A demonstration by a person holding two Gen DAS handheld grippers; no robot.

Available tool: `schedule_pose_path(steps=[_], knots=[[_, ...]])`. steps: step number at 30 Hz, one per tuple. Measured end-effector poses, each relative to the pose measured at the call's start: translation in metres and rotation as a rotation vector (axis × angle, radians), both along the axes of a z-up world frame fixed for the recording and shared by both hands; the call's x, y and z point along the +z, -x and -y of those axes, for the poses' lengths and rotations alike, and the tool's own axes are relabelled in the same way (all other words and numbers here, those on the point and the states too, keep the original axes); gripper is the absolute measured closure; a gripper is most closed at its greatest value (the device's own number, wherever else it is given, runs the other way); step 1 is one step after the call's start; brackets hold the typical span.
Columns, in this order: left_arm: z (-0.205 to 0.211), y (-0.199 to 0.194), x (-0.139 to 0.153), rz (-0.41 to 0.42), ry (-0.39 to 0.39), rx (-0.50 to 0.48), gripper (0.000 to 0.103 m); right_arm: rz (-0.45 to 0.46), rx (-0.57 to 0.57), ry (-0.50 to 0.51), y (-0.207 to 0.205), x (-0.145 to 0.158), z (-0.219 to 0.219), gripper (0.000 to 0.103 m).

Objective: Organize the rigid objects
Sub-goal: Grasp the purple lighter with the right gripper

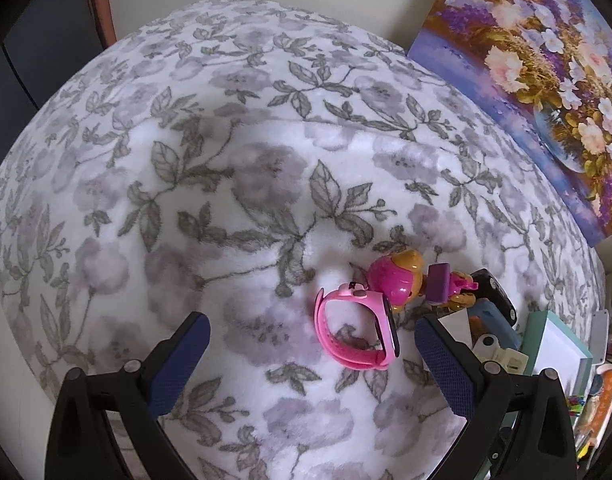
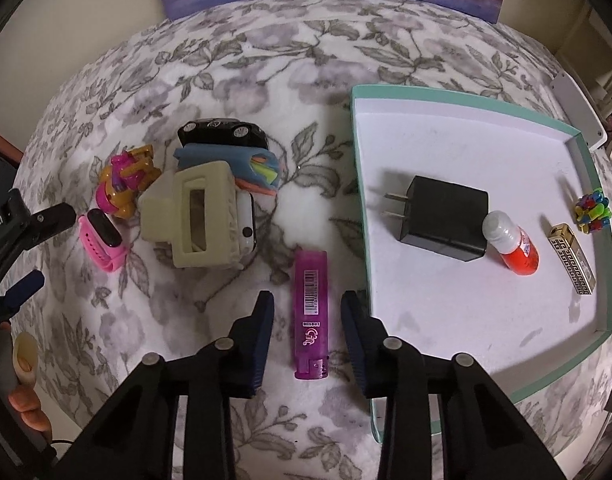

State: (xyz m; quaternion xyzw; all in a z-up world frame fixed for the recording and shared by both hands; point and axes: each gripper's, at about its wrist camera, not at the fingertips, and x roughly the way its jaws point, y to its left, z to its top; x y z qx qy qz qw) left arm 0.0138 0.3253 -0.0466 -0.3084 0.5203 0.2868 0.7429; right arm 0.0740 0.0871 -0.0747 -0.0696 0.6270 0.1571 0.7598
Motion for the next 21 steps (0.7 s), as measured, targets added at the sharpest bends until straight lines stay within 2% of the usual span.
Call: schedule_pose_path(steps=[5,10,15,19,21], knots=[[0.003,-0.005,-0.008,-0.005,0.015,-0.017,0.001,-0.026,0.009,0.023,-0.002,-0.011,0.000,0.076],[0.009,-0.012,-0.019,-0.015,0.032,-0.041,0.010,-0.049,0.017,0.054,-0.003,-0.024,-0.001,0.080],[0.012,-0.017,-0.031,-0.032,0.050,-0.052,0.021,-0.029,0.034,0.074,-0.001,-0.026,-0.005,0.080],[0.014,-0.019,-0.036,-0.014,0.077,-0.058,0.030,-0.011,0.047,0.091,0.003,-0.028,-0.009,0.080],[0.016,-0.020,-0.036,-0.004,0.083,-0.069,0.039,-0.002,0.052,0.098,0.007,-0.029,-0.017,0.080]])
